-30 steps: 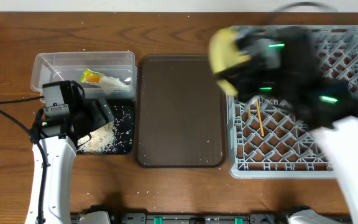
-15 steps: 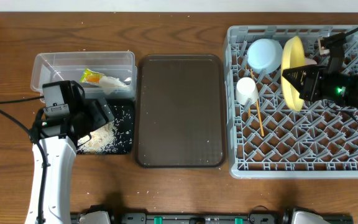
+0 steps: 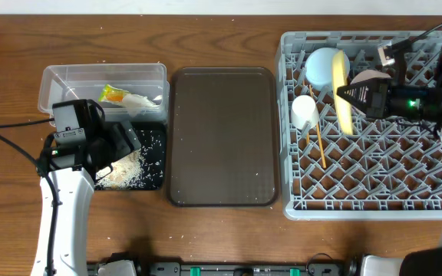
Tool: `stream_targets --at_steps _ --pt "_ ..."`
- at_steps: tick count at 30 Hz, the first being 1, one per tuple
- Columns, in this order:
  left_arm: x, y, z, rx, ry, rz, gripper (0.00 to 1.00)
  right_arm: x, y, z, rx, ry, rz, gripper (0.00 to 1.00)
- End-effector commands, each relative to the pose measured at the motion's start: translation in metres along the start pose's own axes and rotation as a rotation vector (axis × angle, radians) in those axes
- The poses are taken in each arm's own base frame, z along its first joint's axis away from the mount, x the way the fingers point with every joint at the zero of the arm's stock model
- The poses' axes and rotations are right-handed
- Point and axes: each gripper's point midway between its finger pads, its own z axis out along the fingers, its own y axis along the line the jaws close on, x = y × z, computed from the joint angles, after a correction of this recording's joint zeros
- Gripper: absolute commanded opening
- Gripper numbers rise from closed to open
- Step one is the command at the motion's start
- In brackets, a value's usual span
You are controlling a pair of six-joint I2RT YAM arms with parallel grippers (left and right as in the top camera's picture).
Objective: Sort waste into correct bins and load items into the dishwasher rack
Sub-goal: 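Lift the yellow plate with right gripper and carry it into the rack, then stand the yellow plate upright in the rack slots with right gripper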
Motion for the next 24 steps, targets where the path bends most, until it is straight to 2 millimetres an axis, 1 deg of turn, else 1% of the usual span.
stream_targets --at_steps 1,12,15,20,24 --pt "-0.007 -0.001 -0.004 -0.002 -0.018 -0.002 0.95 0.001 -0.001 0.004 -0.068 0.002 -0.028 0.01" --pt "-0.007 -0.001 -0.004 -0.002 -0.018 -0.003 0.95 0.011 -0.026 0.019 -0.068 0.056 -0.019 0.01" --pt "-0.007 -0.001 -0.004 -0.002 -0.018 -0.002 0.95 0.017 -0.038 0.023 -0.033 0.081 -0.001 0.01" --pt "-0.007 -0.001 -0.004 -0.002 -0.018 -0.003 0.95 0.027 -0.048 0.029 -0.031 0.099 0.023 0.01" --pt "-0.007 -0.001 -0.004 -0.002 -0.019 -0.002 0.95 0.035 -0.061 0.032 0.017 0.119 0.026 0.01"
